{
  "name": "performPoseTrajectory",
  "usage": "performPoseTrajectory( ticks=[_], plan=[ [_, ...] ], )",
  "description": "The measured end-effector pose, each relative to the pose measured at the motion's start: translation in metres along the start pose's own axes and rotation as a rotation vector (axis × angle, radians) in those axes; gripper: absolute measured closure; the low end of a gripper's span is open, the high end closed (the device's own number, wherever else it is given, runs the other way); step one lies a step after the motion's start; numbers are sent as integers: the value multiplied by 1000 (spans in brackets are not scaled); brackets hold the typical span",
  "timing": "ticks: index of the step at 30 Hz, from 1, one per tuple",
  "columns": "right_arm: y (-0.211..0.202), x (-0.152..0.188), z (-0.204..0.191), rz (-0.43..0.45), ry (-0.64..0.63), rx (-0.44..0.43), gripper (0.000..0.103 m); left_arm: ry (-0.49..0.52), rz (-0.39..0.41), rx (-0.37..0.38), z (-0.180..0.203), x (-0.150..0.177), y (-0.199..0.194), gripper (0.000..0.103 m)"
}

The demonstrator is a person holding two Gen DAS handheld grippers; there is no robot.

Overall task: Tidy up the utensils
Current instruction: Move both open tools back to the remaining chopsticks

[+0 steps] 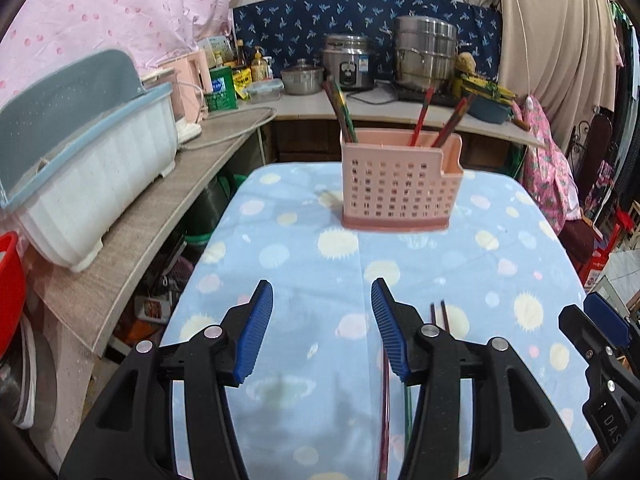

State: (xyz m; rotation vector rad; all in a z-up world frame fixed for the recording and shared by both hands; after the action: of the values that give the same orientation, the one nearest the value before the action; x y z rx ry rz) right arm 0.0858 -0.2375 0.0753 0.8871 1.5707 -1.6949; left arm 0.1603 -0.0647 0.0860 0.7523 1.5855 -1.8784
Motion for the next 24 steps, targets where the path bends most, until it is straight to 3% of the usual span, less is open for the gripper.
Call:
performPoseTrajectory(
  ticks=[9,13,24],
  plan=[
    [7,69,-12,-137,-16,-9,59,32,-85,-19,-12,58,10,49],
    [10,97,-21,-192,-21,-29,59,46,-116,-24,-15,80,14,41],
    [20,132,-44,-262,-41,-56,59,59,-191,-51,-28,119,21,30]
  ],
)
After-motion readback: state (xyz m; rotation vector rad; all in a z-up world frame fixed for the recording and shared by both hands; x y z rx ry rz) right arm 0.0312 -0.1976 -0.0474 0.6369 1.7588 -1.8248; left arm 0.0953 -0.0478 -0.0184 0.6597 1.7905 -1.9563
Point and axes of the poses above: each gripper's, at about its wrist camera, not at the fingertips, and y roughly the way its jaws point, z to its right, x to its underside, the point moved 4 cm from there along y, roughly the way its jaws point, and after that the axes turned 14 degrees about -y, right-handed, at the moved point
